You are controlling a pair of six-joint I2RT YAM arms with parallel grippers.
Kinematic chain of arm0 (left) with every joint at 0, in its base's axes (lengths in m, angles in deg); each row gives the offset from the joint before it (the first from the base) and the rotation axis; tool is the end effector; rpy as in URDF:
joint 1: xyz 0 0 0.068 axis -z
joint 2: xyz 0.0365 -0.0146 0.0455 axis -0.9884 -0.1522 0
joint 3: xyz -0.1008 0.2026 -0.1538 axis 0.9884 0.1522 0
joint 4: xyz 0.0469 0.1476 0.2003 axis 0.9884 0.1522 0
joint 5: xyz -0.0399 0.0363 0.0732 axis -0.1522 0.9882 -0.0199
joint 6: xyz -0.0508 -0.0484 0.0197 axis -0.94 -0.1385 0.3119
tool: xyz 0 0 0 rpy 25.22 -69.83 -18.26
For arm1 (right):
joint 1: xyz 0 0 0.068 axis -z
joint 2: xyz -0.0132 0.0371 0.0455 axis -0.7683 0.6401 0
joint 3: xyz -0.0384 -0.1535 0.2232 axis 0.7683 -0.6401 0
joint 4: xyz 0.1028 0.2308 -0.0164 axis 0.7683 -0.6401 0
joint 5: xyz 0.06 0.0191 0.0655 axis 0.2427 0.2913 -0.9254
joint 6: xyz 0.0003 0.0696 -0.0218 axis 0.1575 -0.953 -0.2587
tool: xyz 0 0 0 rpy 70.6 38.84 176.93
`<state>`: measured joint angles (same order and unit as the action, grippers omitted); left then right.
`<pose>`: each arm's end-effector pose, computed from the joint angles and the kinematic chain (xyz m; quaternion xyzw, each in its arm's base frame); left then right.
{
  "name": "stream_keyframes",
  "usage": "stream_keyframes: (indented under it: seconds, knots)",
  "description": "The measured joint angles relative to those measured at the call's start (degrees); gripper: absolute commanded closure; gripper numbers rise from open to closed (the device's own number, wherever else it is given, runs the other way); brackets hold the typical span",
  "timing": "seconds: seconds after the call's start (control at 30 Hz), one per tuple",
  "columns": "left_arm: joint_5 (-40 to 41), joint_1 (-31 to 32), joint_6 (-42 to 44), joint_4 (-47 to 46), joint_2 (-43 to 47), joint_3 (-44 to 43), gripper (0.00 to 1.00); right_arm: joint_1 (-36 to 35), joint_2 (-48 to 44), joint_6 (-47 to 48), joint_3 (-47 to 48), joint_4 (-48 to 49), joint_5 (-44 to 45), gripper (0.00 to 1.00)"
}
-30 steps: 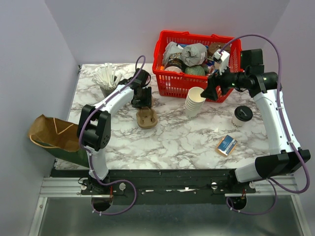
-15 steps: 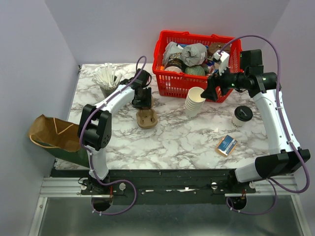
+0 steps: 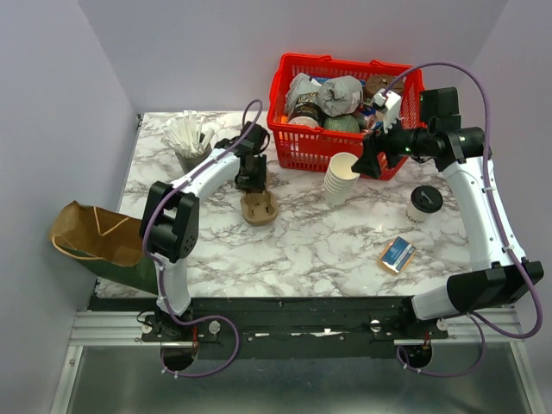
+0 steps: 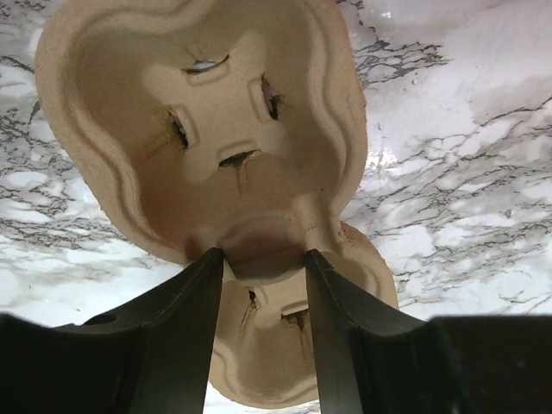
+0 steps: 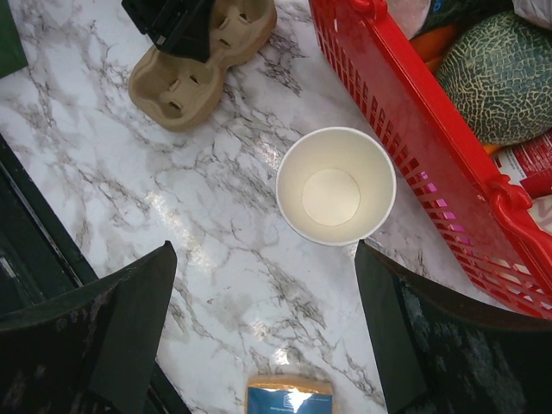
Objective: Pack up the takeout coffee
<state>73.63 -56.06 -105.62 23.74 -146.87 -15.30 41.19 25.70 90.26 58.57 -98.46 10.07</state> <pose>0.3782 -0.1758 0.2099 -0.0080 0.9746 -0.0822 0.2084 0.2813 0.0815 0.4106 -0.3682 0.7992 0.2388 0.4107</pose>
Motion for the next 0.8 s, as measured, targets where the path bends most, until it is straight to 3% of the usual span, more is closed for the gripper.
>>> stream_keyframes:
  seconds: [0.2,0.27,0.33,0.43,0.6,0.7,0.73,0.8]
  knots:
    - [0.46,0.33,0.44,-0.02,-0.02,-0.28,0.59,0.0,-0.02,0.0,-0.48,0.02,0.0,0.07]
    - [0.57,0.33,0.68,0.07,-0.02,-0.39,0.66,0.0,-0.04,0.0,-0.48,0.04,0.0,0.07]
    - [0.61,0.33,1.03,0.26,-0.02,-0.79,0.84,0.0,-0.11,0.0,-0.48,0.07,0.0,0.07]
    - [0.61,-0.04,1.64,0.33,0.2,-1.11,1.0,0.0,-0.2,0.0,-0.48,0.07,0.0,0.07]
    - [0.83,-0.76,3.37,0.37,1.27,-1.75,1.0,0.0,-0.2,0.0,-0.48,0.09,0.0,0.07]
    - [0.87,-1.14,4.24,0.22,2.25,-2.84,0.67,0.0,-0.2,0.0,-0.46,0.09,0.0,0.07]
    - [0.85,-1.18,4.26,0.07,2.6,-3.06,0.61,0.0,-0.2,-0.02,-0.46,0.09,0.0,0.07]
    - [0.74,-1.22,4.66,-0.44,3.26,-3.13,0.59,0.0,-0.2,-0.02,-0.46,0.09,0.0,0.07]
